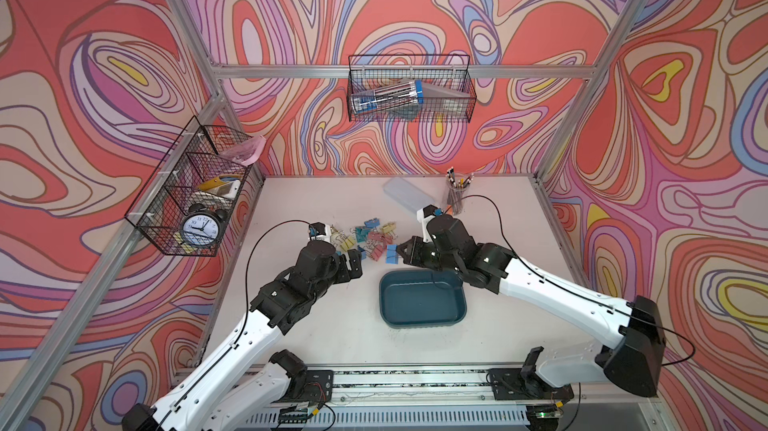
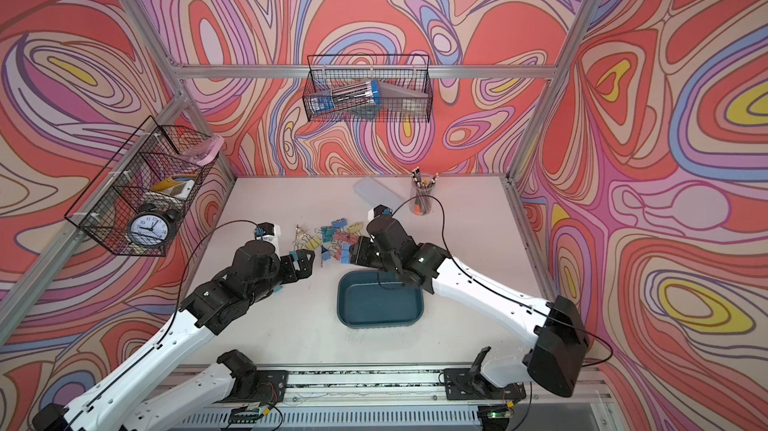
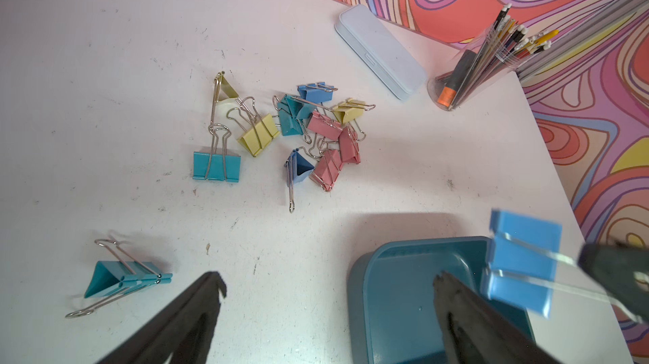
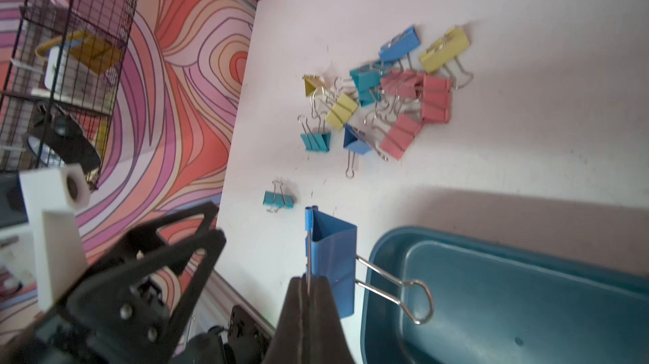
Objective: Put the binder clips in the storage box
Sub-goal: Place the binder clip in the storage box.
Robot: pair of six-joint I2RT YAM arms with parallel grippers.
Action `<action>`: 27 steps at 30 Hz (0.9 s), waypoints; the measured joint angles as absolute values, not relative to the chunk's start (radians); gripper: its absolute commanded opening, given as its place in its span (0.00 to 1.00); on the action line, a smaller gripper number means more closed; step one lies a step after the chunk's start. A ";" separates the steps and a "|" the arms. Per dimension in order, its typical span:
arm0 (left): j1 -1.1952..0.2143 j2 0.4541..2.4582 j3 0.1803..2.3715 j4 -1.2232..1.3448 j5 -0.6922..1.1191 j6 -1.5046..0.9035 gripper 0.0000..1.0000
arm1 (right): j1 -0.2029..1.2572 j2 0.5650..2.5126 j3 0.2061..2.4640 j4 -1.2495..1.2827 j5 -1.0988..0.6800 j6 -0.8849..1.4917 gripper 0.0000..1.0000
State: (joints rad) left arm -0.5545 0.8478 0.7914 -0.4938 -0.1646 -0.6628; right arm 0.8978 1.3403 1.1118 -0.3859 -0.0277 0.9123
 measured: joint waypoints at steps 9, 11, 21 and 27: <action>-0.550 0.868 0.780 -0.472 -0.161 -0.670 0.99 | 0.986 1.412 0.896 -0.364 -0.015 1.003 0.00; -0.550 0.868 0.778 -0.472 -0.161 -0.672 0.99 | 0.988 1.468 0.895 -0.324 -0.015 1.011 0.00; -0.550 0.864 0.770 -0.472 -0.162 -0.678 0.99 | 0.988 1.612 0.897 -0.216 0.010 1.016 0.05; -0.550 0.865 0.768 -0.472 -0.162 -0.682 0.99 | 0.988 1.605 0.898 -0.232 0.047 1.015 0.33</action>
State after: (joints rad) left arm -0.5499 0.8654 0.7681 -0.4721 -0.1616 -0.6815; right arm 0.9882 1.6054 0.8978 -0.2321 0.0467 1.0145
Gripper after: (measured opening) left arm 0.991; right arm 0.281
